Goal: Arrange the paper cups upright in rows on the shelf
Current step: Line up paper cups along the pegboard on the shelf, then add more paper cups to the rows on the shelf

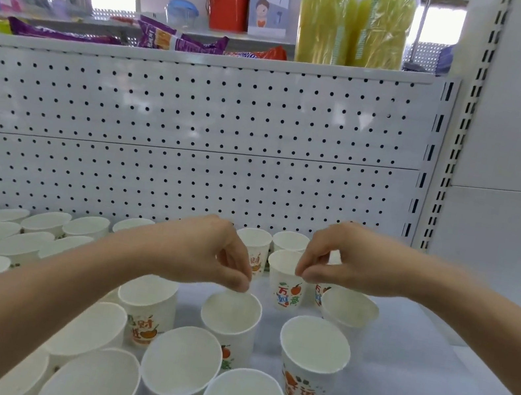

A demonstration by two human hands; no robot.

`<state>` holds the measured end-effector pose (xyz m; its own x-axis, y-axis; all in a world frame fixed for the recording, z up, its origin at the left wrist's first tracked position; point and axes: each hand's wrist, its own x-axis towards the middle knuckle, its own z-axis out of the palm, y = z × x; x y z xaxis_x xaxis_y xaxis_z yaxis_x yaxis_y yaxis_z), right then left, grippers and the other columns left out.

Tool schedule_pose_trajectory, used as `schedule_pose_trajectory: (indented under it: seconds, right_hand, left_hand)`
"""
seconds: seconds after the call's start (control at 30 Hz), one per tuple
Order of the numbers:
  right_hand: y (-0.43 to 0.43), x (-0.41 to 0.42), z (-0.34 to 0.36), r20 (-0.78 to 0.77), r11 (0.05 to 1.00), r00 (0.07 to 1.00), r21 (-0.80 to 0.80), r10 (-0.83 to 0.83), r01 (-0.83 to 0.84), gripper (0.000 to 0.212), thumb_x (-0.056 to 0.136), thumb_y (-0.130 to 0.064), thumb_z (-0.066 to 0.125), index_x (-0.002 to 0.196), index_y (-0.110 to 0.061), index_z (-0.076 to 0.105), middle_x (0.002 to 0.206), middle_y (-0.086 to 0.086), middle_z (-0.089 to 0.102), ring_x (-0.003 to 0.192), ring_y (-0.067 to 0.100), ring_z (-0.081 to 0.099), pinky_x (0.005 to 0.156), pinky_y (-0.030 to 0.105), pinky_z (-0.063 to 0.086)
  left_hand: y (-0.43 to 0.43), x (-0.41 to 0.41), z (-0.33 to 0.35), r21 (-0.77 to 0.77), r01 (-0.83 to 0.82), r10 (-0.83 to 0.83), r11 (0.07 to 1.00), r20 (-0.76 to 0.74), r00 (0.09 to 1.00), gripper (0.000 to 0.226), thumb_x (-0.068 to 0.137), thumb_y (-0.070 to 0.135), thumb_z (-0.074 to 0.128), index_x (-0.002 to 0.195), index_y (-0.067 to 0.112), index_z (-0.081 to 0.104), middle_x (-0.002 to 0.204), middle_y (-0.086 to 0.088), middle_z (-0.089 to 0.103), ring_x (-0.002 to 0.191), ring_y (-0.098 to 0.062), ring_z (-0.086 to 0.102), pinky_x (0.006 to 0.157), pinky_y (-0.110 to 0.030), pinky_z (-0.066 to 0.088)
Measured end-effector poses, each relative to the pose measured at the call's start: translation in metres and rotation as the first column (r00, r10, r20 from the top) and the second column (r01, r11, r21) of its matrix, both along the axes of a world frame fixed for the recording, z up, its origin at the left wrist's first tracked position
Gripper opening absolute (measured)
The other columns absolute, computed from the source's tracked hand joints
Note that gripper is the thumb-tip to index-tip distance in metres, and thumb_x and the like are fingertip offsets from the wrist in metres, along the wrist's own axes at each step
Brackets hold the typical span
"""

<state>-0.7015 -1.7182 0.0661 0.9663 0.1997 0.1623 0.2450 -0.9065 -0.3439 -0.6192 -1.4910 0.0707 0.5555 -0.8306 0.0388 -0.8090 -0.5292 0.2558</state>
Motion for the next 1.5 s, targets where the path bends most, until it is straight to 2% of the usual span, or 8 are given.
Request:
schedule_pose_trajectory:
  seconds: [0.2, 0.37, 0.47, 0.8, 0.93, 1.07, 1.4, 1.5]
  right_hand:
    - [0.053, -0.01, -0.001, -0.092, 0.983, 0.98, -0.035, 0.174, -0.178, 0.019, 0.077, -0.043, 0.075, 0.095, -0.041, 0.071, 0.094, -0.017, 0.06, 0.087, 0.002, 0.053, 0.076, 0.025, 0.049]
    - [0.076, 0.001, -0.011, -0.14, 0.964, 0.97, -0.149, 0.2, -0.221, 0.013, 0.081, -0.037, 0.073, 0.094, -0.033, 0.072, 0.092, -0.013, 0.058, 0.083, 0.005, 0.052, 0.073, 0.027, 0.049]
    - [0.078, 0.01, -0.015, -0.14, 0.961, 0.973, -0.184, 0.183, -0.207, 0.004, 0.086, -0.031, 0.069, 0.089, -0.029, 0.072, 0.086, -0.014, 0.06, 0.076, 0.004, 0.053, 0.065, 0.02, 0.044]
    - [0.063, 0.045, -0.017, -0.008, 0.91, 1.0, -0.414, 0.023, -0.025, 0.011, 0.087, -0.026, 0.06, 0.094, -0.03, 0.068, 0.091, -0.012, 0.058, 0.089, 0.007, 0.049, 0.078, 0.036, 0.051]
    - [0.062, 0.05, -0.017, 0.022, 0.912, 1.0, -0.409, -0.004, 0.012, 0.013, 0.086, -0.036, 0.064, 0.098, -0.031, 0.068, 0.095, -0.01, 0.058, 0.089, 0.007, 0.046, 0.078, 0.035, 0.05]
    - [0.066, 0.055, -0.019, 0.043, 0.926, 0.999, -0.377, -0.006, 0.021, 0.013, 0.085, -0.038, 0.065, 0.095, -0.031, 0.069, 0.091, -0.011, 0.059, 0.089, 0.009, 0.052, 0.077, 0.038, 0.051]
    - [0.069, 0.059, -0.021, 0.072, 0.903, 0.997, -0.426, -0.031, 0.059, 0.011, 0.088, -0.033, 0.062, 0.096, -0.031, 0.07, 0.092, -0.011, 0.061, 0.086, 0.011, 0.056, 0.074, 0.032, 0.052]
    - [0.071, 0.058, -0.019, 0.083, 0.89, 0.996, -0.449, -0.043, 0.076, 0.014, 0.089, -0.037, 0.061, 0.099, -0.031, 0.069, 0.095, -0.011, 0.061, 0.088, 0.011, 0.056, 0.077, 0.032, 0.052]
  left_hand:
    - [0.051, -0.002, 0.013, 0.005, -0.103, 0.103, 0.995, 0.003, 0.995, 0.003, 0.084, 0.038, 0.071, 0.084, 0.037, 0.073, 0.082, 0.026, 0.069, 0.079, 0.009, 0.062, 0.069, -0.012, 0.046]
    - [0.074, 0.0, 0.003, 0.221, -0.2, 0.188, 0.954, 0.075, 0.979, 0.019, 0.071, 0.045, 0.08, 0.084, 0.033, 0.071, 0.08, 0.02, 0.067, 0.076, 0.007, 0.059, 0.066, -0.012, 0.047]
    - [0.075, 0.008, -0.009, 0.288, -0.216, 0.182, 0.933, 0.142, 0.973, 0.014, 0.074, 0.037, 0.078, 0.083, 0.029, 0.072, 0.078, 0.019, 0.066, 0.074, 0.004, 0.06, 0.072, -0.023, 0.054]
    - [0.042, 0.046, -0.027, 0.061, -0.175, 0.167, 0.983, 0.116, 0.979, 0.015, 0.078, 0.033, 0.076, 0.092, 0.03, 0.074, 0.083, 0.017, 0.07, 0.079, 0.0, 0.064, 0.077, -0.032, 0.056]
    - [0.049, 0.052, -0.021, -0.016, -0.143, 0.144, 0.99, 0.029, 0.989, 0.027, 0.075, 0.034, 0.081, 0.101, 0.03, 0.073, 0.087, 0.017, 0.069, 0.079, 0.005, 0.06, 0.071, -0.015, 0.047]
    - [0.058, 0.057, -0.018, 0.016, -0.139, 0.139, 0.99, 0.035, 0.99, 0.017, 0.078, 0.023, 0.079, 0.094, 0.029, 0.076, 0.086, 0.019, 0.07, 0.077, 0.008, 0.06, 0.07, -0.009, 0.046]
    - [0.042, 0.063, -0.027, -0.006, -0.123, 0.123, 0.992, 0.062, 0.99, 0.015, 0.081, 0.021, 0.073, 0.093, 0.029, 0.077, 0.086, 0.015, 0.073, 0.077, 0.004, 0.064, 0.079, -0.032, 0.056]
    - [0.043, 0.062, -0.028, -0.04, -0.124, 0.125, 0.991, 0.029, 0.992, 0.017, 0.082, 0.023, 0.074, 0.099, 0.027, 0.076, 0.09, 0.014, 0.073, 0.083, 0.002, 0.064, 0.079, -0.026, 0.055]
